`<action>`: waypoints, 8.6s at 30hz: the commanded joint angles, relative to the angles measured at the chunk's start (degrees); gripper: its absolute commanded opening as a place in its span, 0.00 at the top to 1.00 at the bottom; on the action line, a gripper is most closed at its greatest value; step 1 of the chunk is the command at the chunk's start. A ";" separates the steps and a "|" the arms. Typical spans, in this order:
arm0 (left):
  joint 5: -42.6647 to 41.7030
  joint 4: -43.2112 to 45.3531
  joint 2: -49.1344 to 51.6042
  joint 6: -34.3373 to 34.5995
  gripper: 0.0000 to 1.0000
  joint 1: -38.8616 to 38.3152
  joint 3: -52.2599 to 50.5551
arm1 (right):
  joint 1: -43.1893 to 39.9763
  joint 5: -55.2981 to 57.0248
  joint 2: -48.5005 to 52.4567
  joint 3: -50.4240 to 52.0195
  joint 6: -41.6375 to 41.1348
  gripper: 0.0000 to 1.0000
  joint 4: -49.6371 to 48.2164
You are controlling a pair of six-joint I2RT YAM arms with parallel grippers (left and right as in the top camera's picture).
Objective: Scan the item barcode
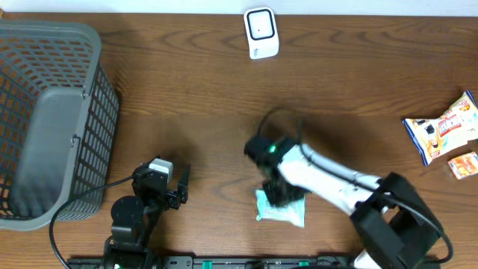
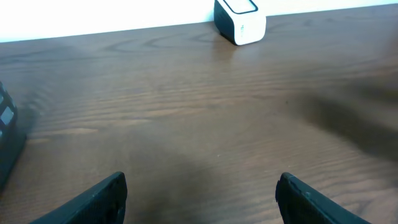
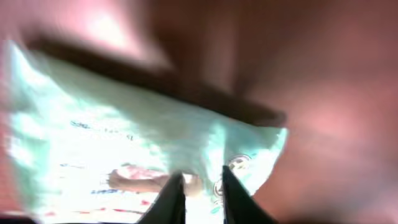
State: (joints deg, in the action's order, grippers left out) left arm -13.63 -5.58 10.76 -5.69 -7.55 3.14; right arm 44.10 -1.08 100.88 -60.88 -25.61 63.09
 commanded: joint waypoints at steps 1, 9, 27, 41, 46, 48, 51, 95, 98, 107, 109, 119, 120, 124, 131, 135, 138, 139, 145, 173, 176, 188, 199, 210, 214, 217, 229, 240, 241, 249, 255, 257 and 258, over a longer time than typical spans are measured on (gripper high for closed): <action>-0.92 -1.44 -0.26 0.87 0.23 0.24 -1.05 | -5.70 3.98 -0.04 -4.33 0.72 0.83 -4.17; -0.92 -1.44 -0.26 0.87 0.23 0.26 -1.05 | -7.82 6.16 -0.39 -14.45 11.06 0.75 3.30; -0.92 -1.44 -0.26 0.87 0.23 0.26 -1.05 | 10.23 8.50 -12.44 -6.47 -0.04 0.01 -4.20; -0.92 -1.44 -0.26 0.90 0.23 0.26 -1.05 | 19.02 13.35 4.26 -3.56 -13.79 0.05 -1.36; -0.92 -1.44 -0.26 0.87 0.23 0.26 -1.05 | 19.80 11.65 10.05 -3.56 -15.21 0.53 -1.36; -0.92 -1.44 -0.26 0.87 0.23 0.24 -1.05 | 20.09 11.67 11.32 -3.56 -16.22 0.65 -1.38; -0.92 -1.44 -0.26 0.90 0.23 0.26 -1.05 | 19.87 12.74 12.17 -3.56 -17.42 0.98 -2.03; -0.92 -1.44 -0.26 0.87 0.23 0.24 -1.05 | -23.69 -88.41 -8.96 2.51 86.38 0.99 -30.01; -0.92 -1.44 -0.26 0.87 0.23 0.26 -1.05 | -23.91 -88.43 -9.07 2.51 86.38 0.99 -34.16; -0.92 -1.44 -0.26 0.87 0.23 0.26 -1.05 | -23.39 -88.43 -11.32 2.45 82.05 0.99 -36.89; -0.92 -1.44 -0.26 0.90 0.23 0.26 -1.05 | -23.26 -88.43 -11.32 2.45 76.81 0.99 -36.39; -0.92 -1.44 -0.26 0.87 0.23 0.24 -1.05 | -18.53 -88.43 -14.16 2.45 60.22 0.99 -35.04; -0.92 -1.44 -0.26 0.87 0.23 0.26 -1.05 | -18.18 -88.43 -14.84 2.45 61.55 0.99 -35.41; -0.92 -1.44 -0.26 0.90 0.23 0.24 -1.05 | -18.12 -88.41 -17.07 2.45 64.26 0.99 -40.87; -0.92 -1.44 -0.26 0.87 0.23 0.24 -1.05 | -18.12 -88.43 -19.04 2.45 58.71 0.99 -57.64; -0.92 -1.44 -0.26 0.87 0.23 0.26 -1.05 | -18.23 -85.46 -19.17 2.47 48.96 0.99 -55.47; -0.92 -1.44 -0.26 0.87 0.23 0.26 -1.05 | -18.12 -65.88 -19.17 2.47 41.33 0.99 -44.19; -0.92 -1.44 -0.26 0.87 0.23 0.24 -1.05 | -18.12 -59.49 -19.17 2.47 40.46 0.99 -40.28; -0.92 -1.44 -0.26 0.87 0.23 0.24 -1.05 | -18.16 -41.11 -19.17 2.47 38.01 0.99 -30.99; -0.92 -1.44 -0.26 0.87 0.23 0.24 -1.05 | -20.33 1.86 42.86 -80.08 40.02 0.99 -5.20; -0.92 -1.44 -0.26 0.87 0.23 0.24 -1.05 | -20.55 5.40 46.40 -82.05 40.11 0.99 -10.71; -0.92 -1.44 -0.26 0.90 0.23 0.26 -1.05 | -20.17 2.01 47.36 -82.05 41.97 0.99 -18.75; -0.92 -1.44 -0.26 0.90 0.23 0.24 -1.05 | -19.32 -1.11 47.08 -84.83 44.33 0.99 -17.77; -0.92 -1.44 -0.26 0.87 0.23 0.26 -1.05 | -23.10 5.97 44.15 -93.42 30.21 0.99 7.17; -0.92 -1.44 -0.26 0.87 0.23 0.24 -1.05 | -27.21 16.96 42.69 -93.50 23.04 0.99 18.62; -0.92 -1.44 -0.26 0.87 0.23 0.26 -1.05 | -31.82 26.16 42.71 -92.50 16.63 0.99 23.80; -0.92 -1.44 -0.26 0.87 0.23 0.24 -1.05 | -54.34 30.80 42.71 -90.75 11.50 0.99 24.26; -0.92 -1.44 -0.26 0.87 0.23 0.26 -1.05 | -65.92 17.29 42.69 -87.54 11.54 0.51 21.22; -0.92 -1.44 -0.26 0.90 0.23 0.24 -1.05 | -66.16 16.35 42.69 -87.54 11.54 0.40 21.57; -0.92 -1.44 -0.26 0.87 0.23 0.24 -1.05 | -66.05 2.64 33.16 -87.56 13.35 0.20 25.77; -0.92 -1.44 -0.26 0.87 0.23 0.24 -1.05 | -65.48 -9.81 17.18 -87.56 16.72 0.10 30.60; -0.92 -1.44 -0.26 0.87 0.23 0.24 -1.05 | -65.02 -11.52 10.82 -87.56 16.70 0.06 33.16; -0.92 -1.44 -0.26 0.90 0.23 0.26 -1.05 | -64.94 -11.85 9.33 -87.56 16.72 0.05 33.83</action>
State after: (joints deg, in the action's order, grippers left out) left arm -13.63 -5.61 10.76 -5.69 -7.55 3.14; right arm -21.52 -6.96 116.31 -147.74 -10.26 95.24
